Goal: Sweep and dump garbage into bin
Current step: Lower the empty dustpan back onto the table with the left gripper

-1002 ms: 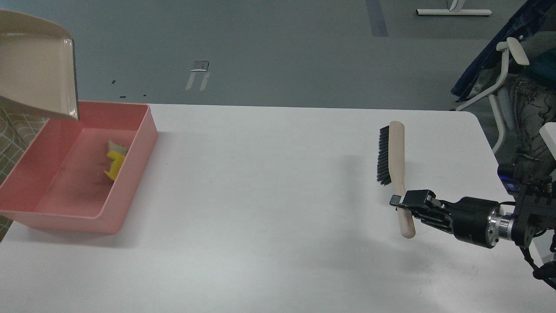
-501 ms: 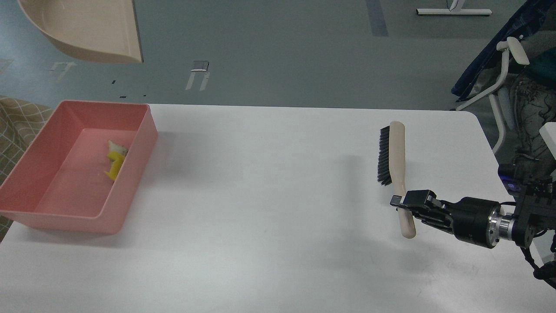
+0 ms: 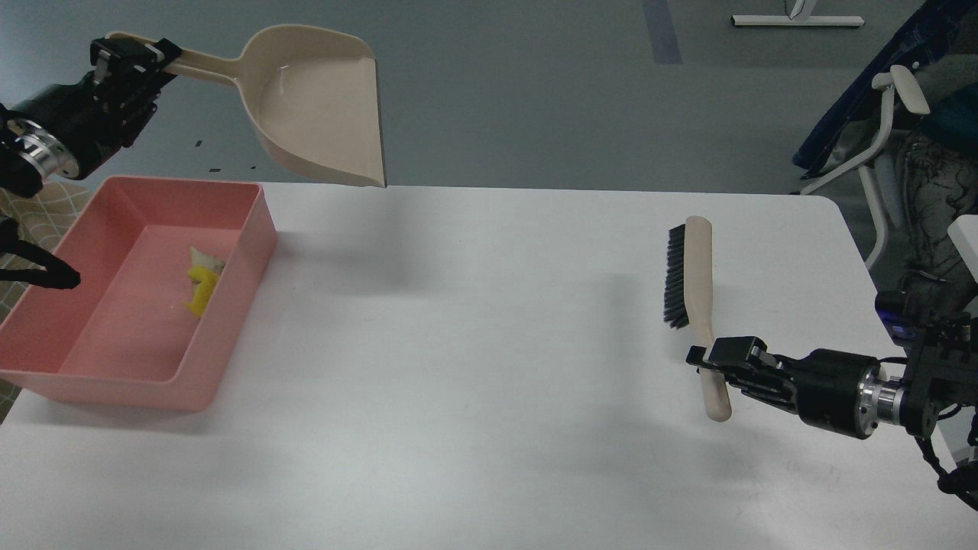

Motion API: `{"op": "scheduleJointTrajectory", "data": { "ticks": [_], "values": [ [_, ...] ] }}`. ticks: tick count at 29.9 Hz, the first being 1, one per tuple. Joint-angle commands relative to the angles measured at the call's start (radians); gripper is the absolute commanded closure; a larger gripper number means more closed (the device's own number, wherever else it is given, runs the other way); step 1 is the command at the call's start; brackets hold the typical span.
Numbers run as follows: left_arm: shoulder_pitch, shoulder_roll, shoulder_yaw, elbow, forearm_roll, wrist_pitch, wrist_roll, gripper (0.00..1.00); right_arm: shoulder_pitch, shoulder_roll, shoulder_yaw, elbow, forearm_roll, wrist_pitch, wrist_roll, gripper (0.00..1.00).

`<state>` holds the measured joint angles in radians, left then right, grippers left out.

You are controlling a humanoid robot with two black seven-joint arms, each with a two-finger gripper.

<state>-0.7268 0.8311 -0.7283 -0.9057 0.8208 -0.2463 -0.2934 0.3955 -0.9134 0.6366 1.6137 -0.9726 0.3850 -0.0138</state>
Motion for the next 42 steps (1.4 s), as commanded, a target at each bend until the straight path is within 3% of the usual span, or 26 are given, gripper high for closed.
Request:
{"op": "scheduleJointTrajectory", "data": {
  "ticks": [1,15,42],
  "values": [
    [0.001,-0.064,0.0,-0.018,0.058,0.018,0.013,1.0,-0.003,-0.001,-0.001,0.0,0.0,0.0,0.0,1.0],
    [0.017,-0.107,0.219,-0.243,0.08,0.139,0.03,1.0,-0.009,0.001,0.0,0.0,-0.014,0.0,0.0,1.0],
    [0.161,-0.155,0.25,-0.266,0.084,0.168,0.036,1.0,-0.012,0.002,-0.001,0.0,-0.015,0.0,0.0,1.0]
  ]
}}
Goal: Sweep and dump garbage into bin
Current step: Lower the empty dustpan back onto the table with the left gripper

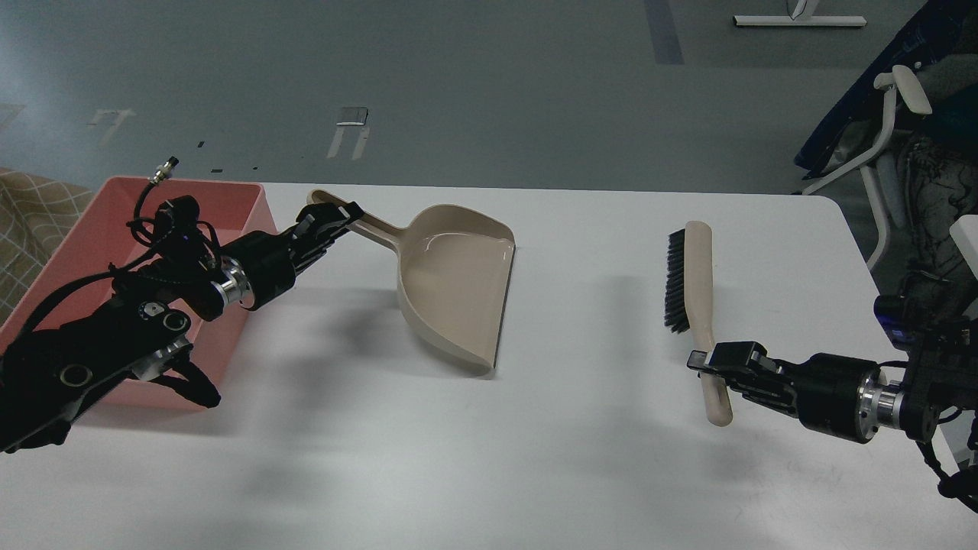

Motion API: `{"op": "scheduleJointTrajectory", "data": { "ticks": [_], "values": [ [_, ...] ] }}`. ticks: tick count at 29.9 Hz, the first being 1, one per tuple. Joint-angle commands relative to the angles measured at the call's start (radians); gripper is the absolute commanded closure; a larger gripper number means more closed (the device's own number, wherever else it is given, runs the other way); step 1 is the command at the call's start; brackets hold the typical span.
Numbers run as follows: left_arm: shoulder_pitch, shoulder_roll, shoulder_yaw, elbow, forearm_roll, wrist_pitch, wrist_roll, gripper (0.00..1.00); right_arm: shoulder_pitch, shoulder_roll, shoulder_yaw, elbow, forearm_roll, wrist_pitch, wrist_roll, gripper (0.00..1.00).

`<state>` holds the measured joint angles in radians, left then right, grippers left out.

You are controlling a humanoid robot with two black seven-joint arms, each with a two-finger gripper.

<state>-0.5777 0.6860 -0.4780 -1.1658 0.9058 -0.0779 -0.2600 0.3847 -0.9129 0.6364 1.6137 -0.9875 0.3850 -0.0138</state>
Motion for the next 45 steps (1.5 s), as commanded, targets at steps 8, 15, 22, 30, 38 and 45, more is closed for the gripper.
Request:
{"op": "scheduleJointTrajectory", "data": {
  "ticks": [8,15,22,30,38,45],
  "values": [
    [0.022,-0.048,-0.001,-0.011,-0.002,0.001,0.013,1.0,-0.007,0.0,0.0,0.0,-0.004,0.0,0.0,1.0],
    [0.032,-0.08,0.001,-0.009,-0.002,0.015,0.022,1.0,-0.007,0.0,-0.001,0.0,-0.004,0.0,0.0,1.0],
    [0.038,-0.1,0.002,-0.002,-0.002,0.015,0.024,1.0,-0.007,0.0,0.0,0.0,-0.004,0.0,0.0,1.0],
    [0.038,-0.1,0.001,0.002,-0.002,0.017,0.024,1.0,-0.007,0.0,0.0,0.0,-0.004,0.0,0.0,1.0],
    [0.038,-0.106,0.001,0.002,-0.002,0.046,0.031,0.81,-0.009,0.0,0.0,-0.002,-0.004,0.0,0.0,1.0],
    [0.038,-0.112,0.001,0.002,-0.005,0.058,0.064,0.51,-0.012,0.0,0.0,0.0,-0.004,0.0,0.0,1.0]
  ]
}}
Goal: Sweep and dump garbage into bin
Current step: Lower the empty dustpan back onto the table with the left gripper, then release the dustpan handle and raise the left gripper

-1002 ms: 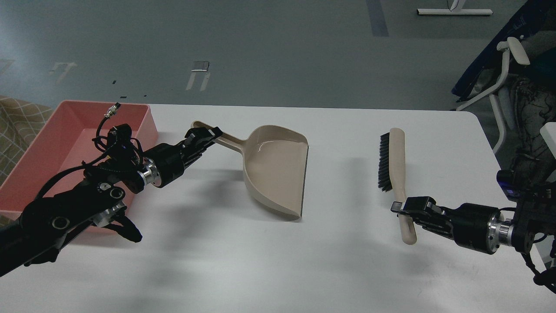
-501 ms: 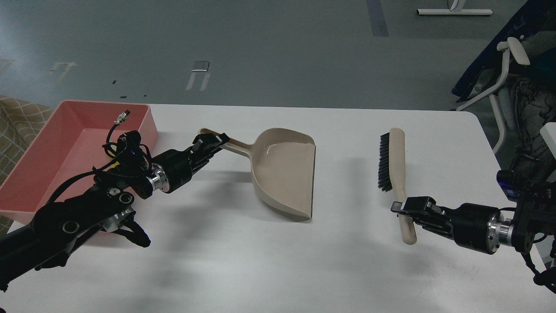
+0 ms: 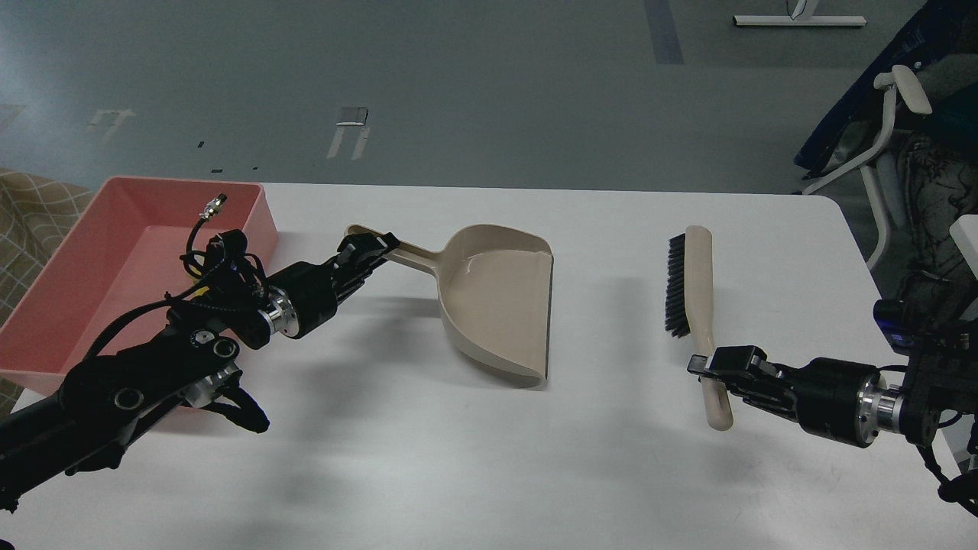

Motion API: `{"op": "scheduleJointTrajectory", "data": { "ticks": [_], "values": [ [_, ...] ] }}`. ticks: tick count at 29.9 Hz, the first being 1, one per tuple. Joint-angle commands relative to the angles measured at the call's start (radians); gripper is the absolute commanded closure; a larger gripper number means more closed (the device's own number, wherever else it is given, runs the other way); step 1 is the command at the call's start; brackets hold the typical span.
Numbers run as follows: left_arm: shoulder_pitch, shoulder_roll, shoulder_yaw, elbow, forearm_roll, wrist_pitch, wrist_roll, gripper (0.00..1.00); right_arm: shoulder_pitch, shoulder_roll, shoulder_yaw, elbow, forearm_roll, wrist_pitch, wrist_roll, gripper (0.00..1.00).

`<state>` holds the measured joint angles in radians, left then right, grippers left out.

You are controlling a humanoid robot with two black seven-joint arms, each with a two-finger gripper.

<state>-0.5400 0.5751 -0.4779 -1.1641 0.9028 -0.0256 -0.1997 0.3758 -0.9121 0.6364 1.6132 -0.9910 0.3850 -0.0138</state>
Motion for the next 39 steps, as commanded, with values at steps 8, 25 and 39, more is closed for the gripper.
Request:
{"op": "scheduleJointTrajectory", "data": {
  "ticks": [8,25,39],
  "values": [
    [0.0,-0.008,-0.001,0.0,-0.005,0.01,0.002,0.13,-0.006,0.001,0.0,0.001,0.0,0.0,0.0,1.0],
    [0.052,0.005,0.002,-0.009,-0.005,0.007,-0.004,0.02,-0.006,0.001,0.0,0.001,0.0,0.0,0.0,1.0],
    [0.097,0.078,0.001,-0.077,-0.002,0.004,-0.006,0.02,-0.006,0.002,0.002,0.001,0.0,0.0,0.0,1.0]
  ]
}}
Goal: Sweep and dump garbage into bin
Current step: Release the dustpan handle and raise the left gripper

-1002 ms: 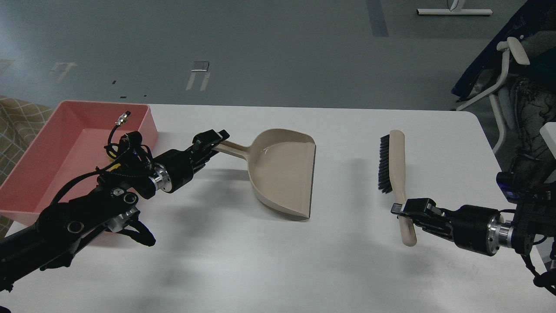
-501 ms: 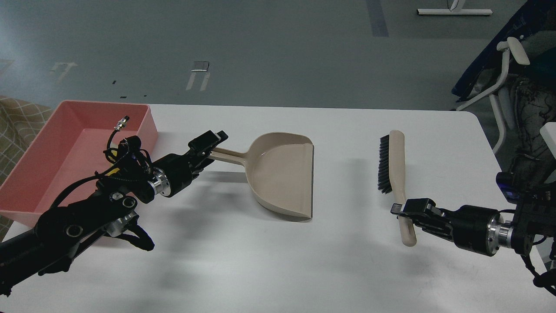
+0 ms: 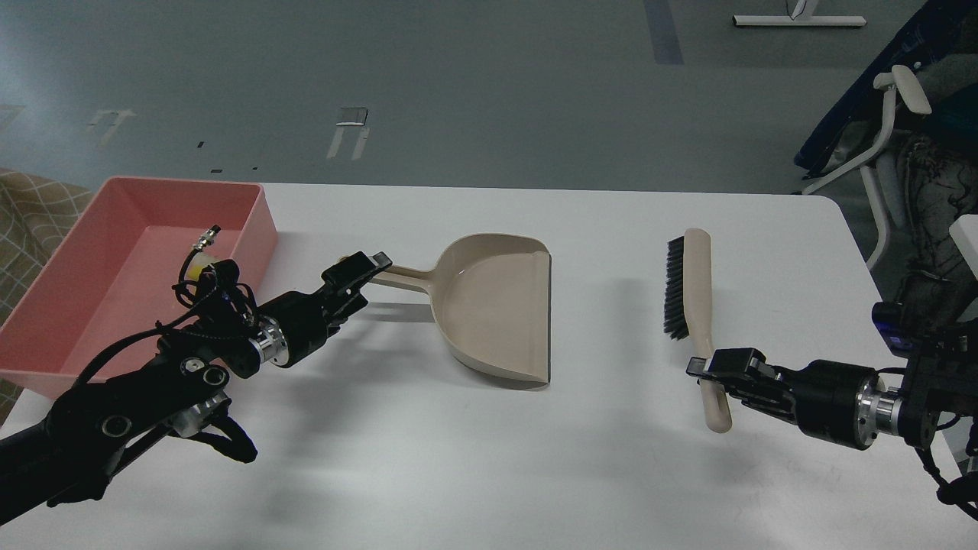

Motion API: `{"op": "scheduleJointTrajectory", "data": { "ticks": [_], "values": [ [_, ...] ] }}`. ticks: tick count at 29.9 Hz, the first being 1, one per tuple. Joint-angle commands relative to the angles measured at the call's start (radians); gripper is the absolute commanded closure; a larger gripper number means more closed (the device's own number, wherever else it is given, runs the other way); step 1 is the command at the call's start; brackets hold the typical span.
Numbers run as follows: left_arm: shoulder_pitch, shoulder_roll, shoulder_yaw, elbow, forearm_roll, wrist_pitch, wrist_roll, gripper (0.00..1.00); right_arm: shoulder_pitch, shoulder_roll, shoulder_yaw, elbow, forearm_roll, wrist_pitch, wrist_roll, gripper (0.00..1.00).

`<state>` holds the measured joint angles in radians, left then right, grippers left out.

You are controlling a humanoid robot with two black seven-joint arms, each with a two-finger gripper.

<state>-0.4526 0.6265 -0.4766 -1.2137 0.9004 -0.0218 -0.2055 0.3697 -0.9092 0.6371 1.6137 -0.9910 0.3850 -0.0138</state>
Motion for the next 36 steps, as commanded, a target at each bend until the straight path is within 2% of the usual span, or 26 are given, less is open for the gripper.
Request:
{"op": "scheduleJointTrajectory", "data": {
  "ticks": [1,12,16,20,27,32,36],
  "values": [
    [0.012,0.048,-0.001,-0.047,0.0,-0.001,0.0,0.02,0.0,0.001,0.001,0.0,0.0,0.0,0.0,1.0],
    [0.081,0.258,-0.013,-0.217,-0.008,-0.009,-0.011,0.02,0.0,0.001,0.001,0.0,0.0,0.0,0.0,1.0],
    [0.083,0.289,-0.02,-0.242,-0.014,-0.007,-0.025,0.02,0.0,0.001,0.001,0.0,-0.001,0.0,0.0,1.0],
    [0.081,0.289,-0.111,-0.242,-0.034,-0.009,-0.037,0.02,0.0,0.001,0.001,0.0,-0.005,0.0,0.0,1.0],
    [0.009,0.279,-0.26,-0.21,-0.1,-0.012,-0.032,0.02,-0.015,0.0,0.0,-0.001,-0.075,0.0,0.0,1.0],
    [-0.102,0.182,-0.263,-0.077,-0.1,-0.01,-0.028,0.02,-0.015,0.0,-0.002,-0.006,-0.126,0.006,-0.002,1.0],
    [-0.13,0.151,-0.264,-0.02,-0.1,-0.012,-0.026,0.02,-0.015,-0.002,-0.002,-0.021,-0.147,0.017,-0.002,1.0]
  ]
}}
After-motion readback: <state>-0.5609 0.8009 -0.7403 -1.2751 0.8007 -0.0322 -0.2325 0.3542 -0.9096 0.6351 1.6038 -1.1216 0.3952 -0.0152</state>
